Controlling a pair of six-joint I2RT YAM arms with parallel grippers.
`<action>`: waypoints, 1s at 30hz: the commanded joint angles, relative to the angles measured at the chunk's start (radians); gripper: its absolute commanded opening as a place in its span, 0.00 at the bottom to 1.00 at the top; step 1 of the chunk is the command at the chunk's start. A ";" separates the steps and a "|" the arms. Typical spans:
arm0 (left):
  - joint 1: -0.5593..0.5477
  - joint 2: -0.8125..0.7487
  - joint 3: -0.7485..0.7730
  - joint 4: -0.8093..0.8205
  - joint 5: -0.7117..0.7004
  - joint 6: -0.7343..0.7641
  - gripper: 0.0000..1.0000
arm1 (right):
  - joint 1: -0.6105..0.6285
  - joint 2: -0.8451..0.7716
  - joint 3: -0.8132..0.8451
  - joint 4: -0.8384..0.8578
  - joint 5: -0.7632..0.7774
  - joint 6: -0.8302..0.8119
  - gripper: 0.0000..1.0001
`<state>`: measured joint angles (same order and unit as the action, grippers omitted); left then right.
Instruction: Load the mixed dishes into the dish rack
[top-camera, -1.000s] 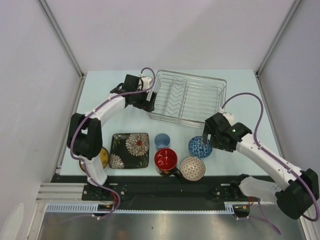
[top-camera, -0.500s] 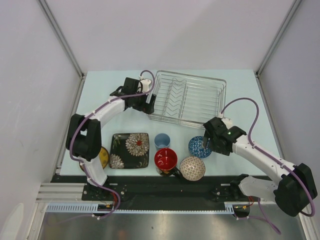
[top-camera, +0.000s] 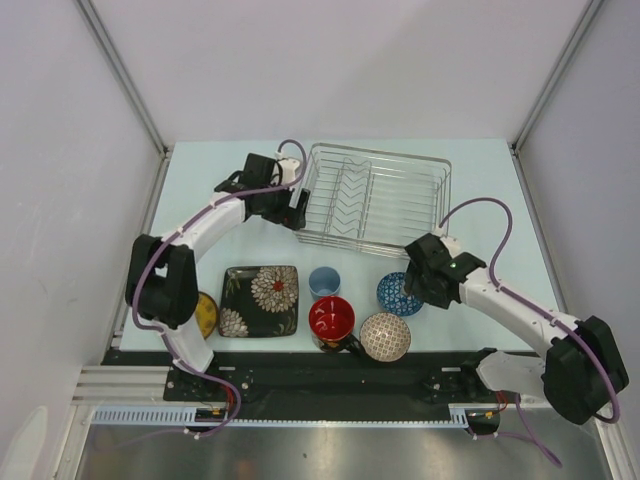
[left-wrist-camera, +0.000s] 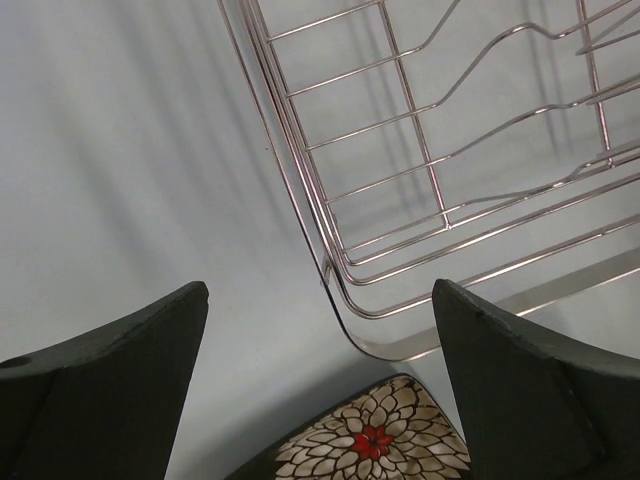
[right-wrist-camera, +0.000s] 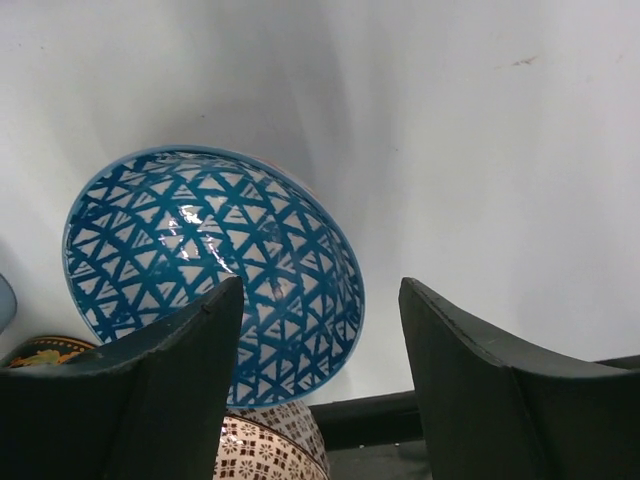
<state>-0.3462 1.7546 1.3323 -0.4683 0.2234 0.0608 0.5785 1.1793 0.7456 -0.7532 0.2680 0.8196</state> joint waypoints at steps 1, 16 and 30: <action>0.006 -0.082 0.088 -0.052 0.008 0.001 1.00 | 0.000 0.020 -0.003 0.060 -0.007 0.027 0.67; 0.015 -0.161 0.127 -0.089 -0.013 0.020 1.00 | 0.043 -0.080 0.011 0.019 0.034 0.009 0.75; 0.042 -0.199 0.131 -0.104 -0.016 0.016 1.00 | 0.411 0.166 0.277 -0.153 0.384 -0.013 1.00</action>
<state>-0.3191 1.6318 1.4303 -0.5690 0.2123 0.0628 0.8978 1.1938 0.9199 -0.8005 0.4583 0.7834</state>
